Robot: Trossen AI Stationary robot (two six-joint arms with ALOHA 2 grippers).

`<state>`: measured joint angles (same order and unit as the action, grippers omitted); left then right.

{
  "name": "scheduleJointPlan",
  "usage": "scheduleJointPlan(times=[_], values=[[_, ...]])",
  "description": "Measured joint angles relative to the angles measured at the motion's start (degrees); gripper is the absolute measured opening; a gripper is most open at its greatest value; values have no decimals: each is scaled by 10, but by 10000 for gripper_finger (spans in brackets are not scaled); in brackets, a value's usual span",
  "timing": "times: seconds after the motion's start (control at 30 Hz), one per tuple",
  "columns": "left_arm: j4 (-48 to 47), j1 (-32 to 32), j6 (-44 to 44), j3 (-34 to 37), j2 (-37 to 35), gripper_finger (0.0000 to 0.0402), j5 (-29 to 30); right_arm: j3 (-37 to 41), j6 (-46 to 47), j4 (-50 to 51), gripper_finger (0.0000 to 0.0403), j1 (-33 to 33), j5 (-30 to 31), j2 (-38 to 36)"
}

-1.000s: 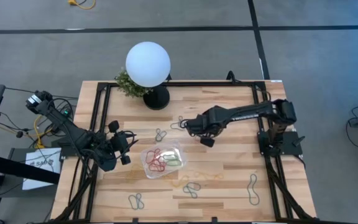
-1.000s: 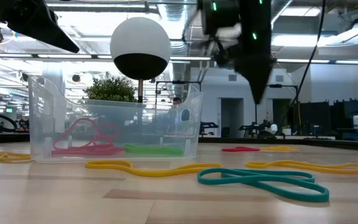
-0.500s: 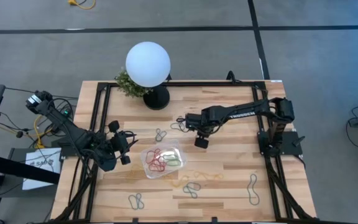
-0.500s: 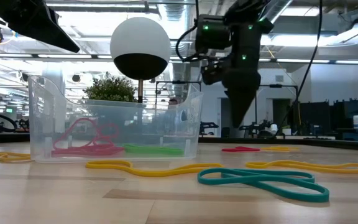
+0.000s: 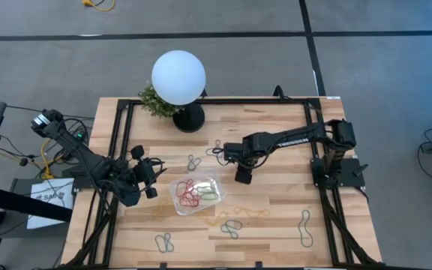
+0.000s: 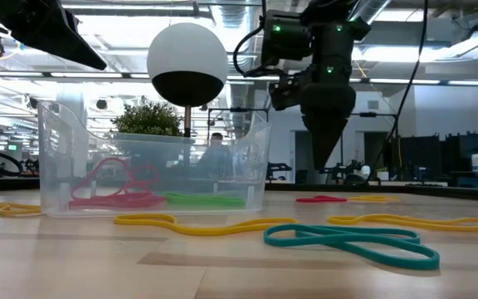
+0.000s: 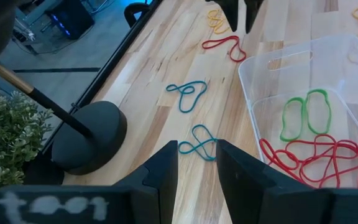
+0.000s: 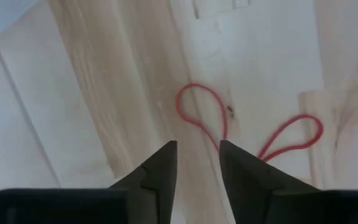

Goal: Pick and place items into bin
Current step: Put the red rubber band into the transparent bin

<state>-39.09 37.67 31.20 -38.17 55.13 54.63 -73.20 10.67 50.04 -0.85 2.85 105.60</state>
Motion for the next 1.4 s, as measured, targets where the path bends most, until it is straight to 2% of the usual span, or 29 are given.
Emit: scheduleJointPlan(times=[0.2,0.43,0.77,0.97,1.23,1.4], values=[[0,0,0,0,0,100,0,-2,-4,-28,124,6,-21,49],[7,0,-1,0,4,100,-2,-5,4,-5,125,-12,-24,86],[6,0,-2,0,4,100,-3,-3,-41,-15,125,-27,-25,83],[6,0,-5,0,4,100,-3,-2,-62,-9,125,-29,4,74],[5,0,-5,0,4,100,-3,-2,-82,6,125,-31,-2,73],[5,0,-6,0,4,100,-3,-2,-92,9,125,-35,47,73]])
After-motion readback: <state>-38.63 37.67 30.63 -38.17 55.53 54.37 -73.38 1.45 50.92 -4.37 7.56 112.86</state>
